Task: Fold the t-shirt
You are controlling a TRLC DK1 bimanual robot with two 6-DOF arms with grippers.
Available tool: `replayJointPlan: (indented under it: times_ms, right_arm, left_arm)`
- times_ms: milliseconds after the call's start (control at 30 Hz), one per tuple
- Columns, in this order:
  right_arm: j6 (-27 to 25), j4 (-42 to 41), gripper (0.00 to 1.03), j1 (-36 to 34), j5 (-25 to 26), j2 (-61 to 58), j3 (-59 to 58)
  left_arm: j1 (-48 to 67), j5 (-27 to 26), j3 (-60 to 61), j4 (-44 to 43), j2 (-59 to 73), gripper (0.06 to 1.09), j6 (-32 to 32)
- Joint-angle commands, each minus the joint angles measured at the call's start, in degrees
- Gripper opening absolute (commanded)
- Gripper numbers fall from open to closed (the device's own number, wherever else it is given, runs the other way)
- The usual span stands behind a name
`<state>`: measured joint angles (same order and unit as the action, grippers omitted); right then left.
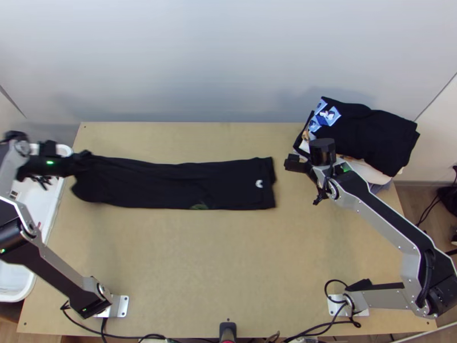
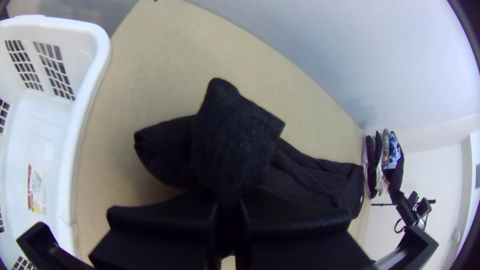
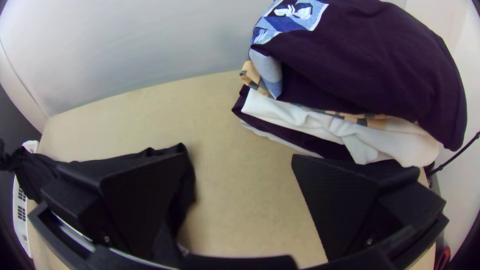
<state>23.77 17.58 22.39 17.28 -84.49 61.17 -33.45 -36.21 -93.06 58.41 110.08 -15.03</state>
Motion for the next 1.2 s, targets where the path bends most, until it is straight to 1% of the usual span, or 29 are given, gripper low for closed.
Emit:
replayJointPlan:
  times_ms: [0, 167, 233, 300, 533, 667, 800, 1167]
  right_arm:
    - [0.49, -0.62, 0.98, -0.07, -0.05, -0.68, -0.43]
    - [0.49, -0.71, 0.98, -0.42, -0.05, -0.5, 0.09]
    - [0.4, -0.71, 0.98, -1.12, -0.05, 0.11, 0.18]
    - [0.4, -0.71, 0.98, -2.0, -0.05, 0.82, 0.01]
    - [0.05, -0.71, 0.98, -5.08, -0.14, 2.66, -1.4]
    - [0.31, -0.71, 0.98, -6.04, -0.14, 3.01, -2.19]
    - [0.58, -0.71, 0.98, -7.36, -0.14, 3.19, -2.72]
    - [0.49, -0.71, 0.98, -10.09, -0.23, 4.16, -4.04]
  left_arm:
    - [-1.97, 0.0, -6.44, 8.47, -5.76, 0.09, 0.26]
    - [10.78, 3.25, -6.35, 7.59, -12.88, 0.09, 7.47]
    - [17.28, 6.06, -7.23, 6.98, -13.58, 0.09, 11.16]
    - [23.17, 7.03, -8.46, 6.98, -13.58, 0.09, 13.62]
    - [39.78, 9.31, -16.02, 4.52, -7.95, 0.09, 22.32]
    - [46.2, 9.75, -20.41, 2.23, -3.56, 0.09, 26.54]
    - [52.26, 12.92, -23.14, 0.74, -0.04, 0.09, 28.03]
    - [59.82, 13.97, -26.83, -1.72, 6.9, 0.09, 30.14]
